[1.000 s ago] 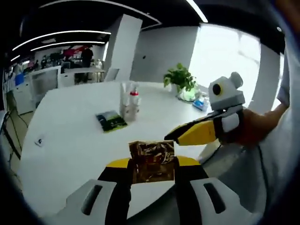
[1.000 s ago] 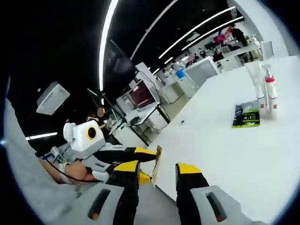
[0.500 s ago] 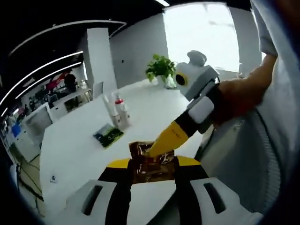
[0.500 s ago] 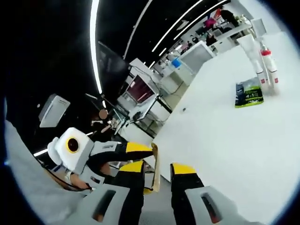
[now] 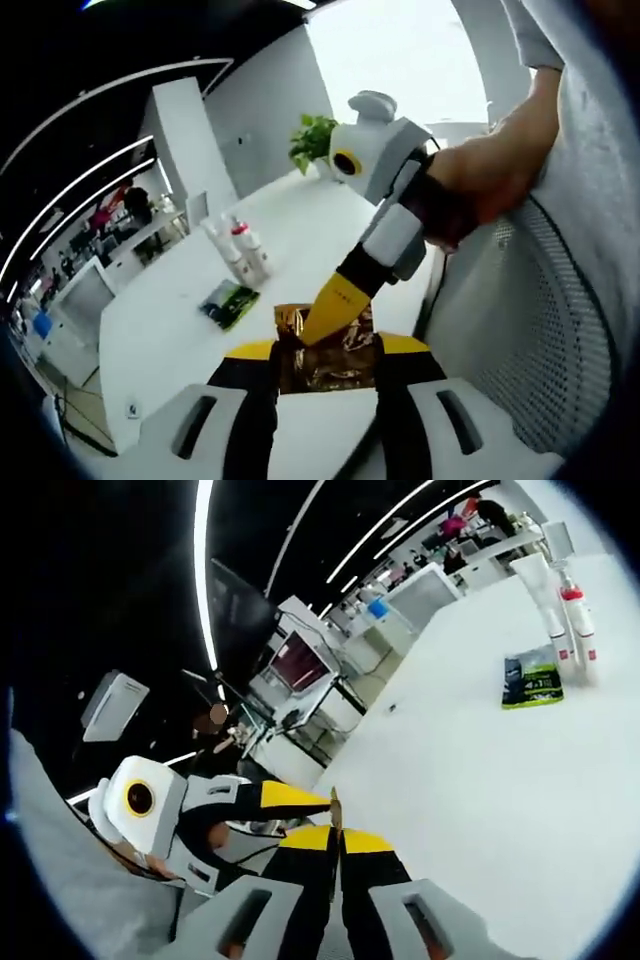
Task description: Arrange the skincare products in the storage area until every visible bottle or jar stands upright without overlapping.
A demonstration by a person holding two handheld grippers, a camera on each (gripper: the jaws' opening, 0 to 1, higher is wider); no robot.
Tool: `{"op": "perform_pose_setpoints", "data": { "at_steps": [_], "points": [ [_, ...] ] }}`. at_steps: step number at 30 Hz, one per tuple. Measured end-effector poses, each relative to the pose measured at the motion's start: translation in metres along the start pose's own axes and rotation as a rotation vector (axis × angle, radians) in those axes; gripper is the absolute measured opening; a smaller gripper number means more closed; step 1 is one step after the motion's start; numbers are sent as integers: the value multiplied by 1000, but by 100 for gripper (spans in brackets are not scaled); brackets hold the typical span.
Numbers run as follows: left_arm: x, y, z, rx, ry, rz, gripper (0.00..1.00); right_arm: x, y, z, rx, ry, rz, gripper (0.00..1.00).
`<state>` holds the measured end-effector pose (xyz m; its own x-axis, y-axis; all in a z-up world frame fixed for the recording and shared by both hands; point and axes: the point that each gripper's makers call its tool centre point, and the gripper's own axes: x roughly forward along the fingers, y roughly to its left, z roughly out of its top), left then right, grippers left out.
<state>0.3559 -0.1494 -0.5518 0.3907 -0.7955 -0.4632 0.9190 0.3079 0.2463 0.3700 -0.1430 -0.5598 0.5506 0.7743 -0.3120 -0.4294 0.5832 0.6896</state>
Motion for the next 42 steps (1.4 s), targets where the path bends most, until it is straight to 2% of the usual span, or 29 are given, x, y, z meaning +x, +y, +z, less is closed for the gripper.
{"op": "perform_pose_setpoints", "data": {
  "at_steps": [3, 6, 8, 9, 12, 14, 16, 19, 21, 23, 24, 27, 30, 37, 38, 42],
  "points": [
    [0, 3, -2, -53, 0, -6, 40, -4, -2, 4, 5, -12, 5, 0],
    [-3, 7, -6, -111, 15, -9, 31, -10, -10, 4, -25, 8, -15, 0],
    [-5, 11, -5, -167, -6, -12, 28, -14, -13, 7, -37, 6, -24, 0],
    [-5, 14, -4, -198, -24, -9, 30, -16, -12, 8, -39, 4, -18, 0],
    [-5, 19, -1, -290, -58, -19, 43, -21, -4, 8, -73, 33, 51, 0],
    [-5, 21, 0, -325, -72, -29, 46, -22, 2, 3, -101, 79, 105, 0],
    [-5, 17, 2, -378, -91, -72, 45, -24, 14, 2, -118, 97, 185, 0],
    [-5, 3, 6, -465, -109, -189, 39, -27, 28, 3, -111, 104, 266, 0],
    [-5, -4, 6, -476, -100, -231, 32, -28, 34, 1, -146, 125, 313, 0],
    [-3, -8, 2, -483, -78, -252, 29, -29, 33, 0, -166, 148, 308, 0],
    [-3, -9, 2, -477, -77, -250, 29, -30, 34, 0, -174, 149, 314, 0],
    [-5, -17, 6, -489, -86, -296, 25, -34, 39, 1, -188, 156, 350, 0],
    [-7, -26, 10, -509, -93, -365, 14, -35, 42, -1, -198, 172, 372, 0],
    [-10, -27, 8, -555, -91, -399, 6, -35, 40, -5, -207, 191, 372, 0],
    [-11, -27, 9, -561, -94, -402, 2, -35, 39, -5, -203, 187, 371, 0],
    [-12, -21, 10, -625, -119, -403, 2, -33, 40, 0, -151, 150, 371, 0]
  ]
}}
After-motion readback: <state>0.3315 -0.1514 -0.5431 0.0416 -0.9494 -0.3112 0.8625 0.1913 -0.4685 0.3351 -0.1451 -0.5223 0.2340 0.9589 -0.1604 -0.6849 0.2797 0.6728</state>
